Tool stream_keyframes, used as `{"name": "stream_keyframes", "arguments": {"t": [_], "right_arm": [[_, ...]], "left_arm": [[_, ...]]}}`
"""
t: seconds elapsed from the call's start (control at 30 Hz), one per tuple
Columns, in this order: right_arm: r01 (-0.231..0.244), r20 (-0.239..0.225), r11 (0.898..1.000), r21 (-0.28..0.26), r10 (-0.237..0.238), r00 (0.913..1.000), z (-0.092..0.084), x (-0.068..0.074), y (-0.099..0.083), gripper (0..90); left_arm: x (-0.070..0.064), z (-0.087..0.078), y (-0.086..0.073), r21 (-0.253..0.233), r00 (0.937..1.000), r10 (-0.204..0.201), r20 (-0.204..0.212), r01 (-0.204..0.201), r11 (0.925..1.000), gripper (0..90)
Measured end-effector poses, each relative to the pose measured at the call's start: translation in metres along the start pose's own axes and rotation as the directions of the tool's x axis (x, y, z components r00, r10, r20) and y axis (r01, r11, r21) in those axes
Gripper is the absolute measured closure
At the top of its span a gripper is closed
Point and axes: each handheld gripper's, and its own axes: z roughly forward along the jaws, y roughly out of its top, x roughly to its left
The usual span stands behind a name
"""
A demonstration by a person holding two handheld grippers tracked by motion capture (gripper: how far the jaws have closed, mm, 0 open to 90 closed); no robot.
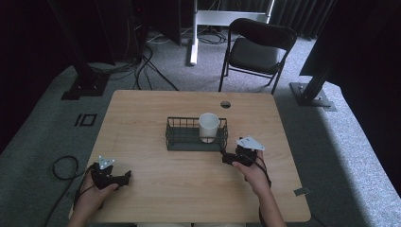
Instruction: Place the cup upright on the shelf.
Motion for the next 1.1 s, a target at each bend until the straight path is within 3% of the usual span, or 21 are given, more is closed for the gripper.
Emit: {"name": "stream_keyframes", "arguments": {"t": [0.3,0.37,0.53,0.6,0.87,1.1], "right_arm": [[-0.028,0.014,0.999,0.03,0.027,0.9995,-0.002,-0.008,-0.014,10.1],[-0.057,0.018,0.998,0.034,0.056,0.9982,-0.003,-0.012,-0.019,10.1],[-0.077,0.029,0.996,0.049,0.075,0.9967,-0.007,-0.019,-0.028,10.1],[-0.059,0.036,0.996,0.06,0.057,0.9978,-0.008,-0.021,-0.031,10.1],[-0.081,0.039,0.993,0.081,0.078,0.9962,-0.015,-0.031,-0.043,10.1],[-0.07,0.033,0.992,0.109,0.067,0.9972,-0.023,-0.037,-0.051,10.1]], "left_arm": [[0.0,0.0,0.0,0.0,1.0,0.0,0.0,0.0,1.0,1.7],[0.0,0.0,0.0,0.0,1.0,0.0,0.0,0.0,1.0,1.7],[0.0,0.0,0.0,0.0,1.0,0.0,0.0,0.0,1.0,1.7],[0.0,0.0,0.0,0.0,1.0,0.0,0.0,0.0,1.0,1.7],[0.0,0.0,0.0,0.0,1.0,0.0,0.0,0.0,1.0,1.7],[0.0,0.0,0.0,0.0,1.0,0.0,0.0,0.0,1.0,1.7]]}}
